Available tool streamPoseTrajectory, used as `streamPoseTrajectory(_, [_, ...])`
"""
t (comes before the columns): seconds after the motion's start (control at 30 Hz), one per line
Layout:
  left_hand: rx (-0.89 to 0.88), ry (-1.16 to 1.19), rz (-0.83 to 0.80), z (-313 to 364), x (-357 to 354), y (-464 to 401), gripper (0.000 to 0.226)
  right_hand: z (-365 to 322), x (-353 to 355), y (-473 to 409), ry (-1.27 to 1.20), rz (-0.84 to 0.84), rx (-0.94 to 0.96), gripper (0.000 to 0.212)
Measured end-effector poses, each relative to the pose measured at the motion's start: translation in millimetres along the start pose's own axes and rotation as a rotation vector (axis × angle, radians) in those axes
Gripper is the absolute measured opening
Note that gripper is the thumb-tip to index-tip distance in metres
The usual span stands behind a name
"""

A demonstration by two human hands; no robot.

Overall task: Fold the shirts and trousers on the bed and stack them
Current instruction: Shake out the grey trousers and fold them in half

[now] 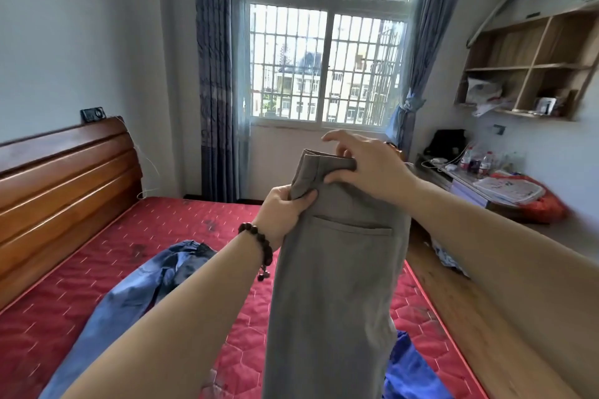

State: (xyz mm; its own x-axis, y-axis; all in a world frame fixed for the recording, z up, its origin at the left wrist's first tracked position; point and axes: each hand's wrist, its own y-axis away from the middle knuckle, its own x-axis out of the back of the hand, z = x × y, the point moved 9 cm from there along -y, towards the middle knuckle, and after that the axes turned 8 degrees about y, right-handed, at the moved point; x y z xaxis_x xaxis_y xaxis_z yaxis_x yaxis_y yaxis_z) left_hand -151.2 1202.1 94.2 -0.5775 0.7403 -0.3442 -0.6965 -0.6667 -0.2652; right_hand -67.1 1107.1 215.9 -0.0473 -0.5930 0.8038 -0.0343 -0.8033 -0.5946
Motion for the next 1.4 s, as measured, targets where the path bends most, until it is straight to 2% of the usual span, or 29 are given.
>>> streamPoseTrajectory(0.07, [0.031, 0.066, -0.010, -9.3, 8.0, 2.7, 0.010, 42.0, -0.1, 21.3, -0.087, 0.057, -0.187, 0.093])
streamPoseTrajectory(0.13, [0.042, 0.112, -0.022, -15.3, 13.3, 4.7, 0.010, 84.5, -17.0, 52.8, -0.444, 0.065, -0.441, 0.109])
streamPoseTrajectory(0.17, [0.043, 0.134, -0.025, -17.7, 14.8, 5.5, 0.011, 94.2, -37.5, 69.7, -0.731, 0.016, -0.560, 0.111])
streamPoseTrajectory(0.23, [0.051, 0.163, -0.023, -23.1, 17.2, 6.4, 0.011, 88.4, -82.6, 97.9, -1.211, -0.134, -0.697, 0.096])
streamPoseTrajectory(0.3, [0.059, 0.165, -0.016, -26.3, 21.6, 7.4, 0.011, 81.0, -111.0, 112.0, -1.389, -0.197, -0.719, 0.084])
streamPoseTrajectory(0.43, [0.044, 0.148, 0.012, -24.7, 36.7, 7.5, 0.010, 83.7, -124.7, 119.5, -1.399, -0.129, -0.723, 0.064])
streamPoseTrajectory(0.57, [0.013, 0.082, 0.014, -18.3, 39.5, 9.1, 0.009, 86.6, -113.2, 118.0, -1.338, -0.027, -0.665, 0.056])
streamPoseTrajectory(0.67, [-0.026, 0.017, -0.056, -1.5, 30.7, 15.4, 0.023, 81.3, -97.5, 115.6, -1.285, 0.038, -0.618, 0.044])
streamPoseTrajectory(0.8, [-0.173, -0.071, -0.021, 47.9, 23.5, 25.5, 0.029, 59.6, -54.9, 97.2, -1.249, 0.125, -0.491, 0.047])
streamPoseTrajectory(0.93, [-0.333, 0.012, -0.057, 94.2, 19.5, 31.6, 0.026, 47.5, 0.6, 76.4, -1.271, 0.206, -0.310, 0.036])
streamPoseTrajectory(1.0, [-0.292, -0.076, -0.057, 85.0, 16.7, 27.4, 0.018, 47.5, -8.7, 77.4, -1.193, 0.163, -0.355, 0.027])
streamPoseTrajectory(1.1, [-0.215, -0.179, 0.018, 49.9, 27.9, 21.8, 0.022, 57.0, -40.9, 87.6, -1.030, 0.084, -0.440, 0.016])
streamPoseTrajectory(1.4, [-0.095, -0.055, 0.053, -6.4, 59.0, -23.6, 0.016, 99.5, -100.9, 84.3, -1.079, 0.104, -0.568, 0.019])
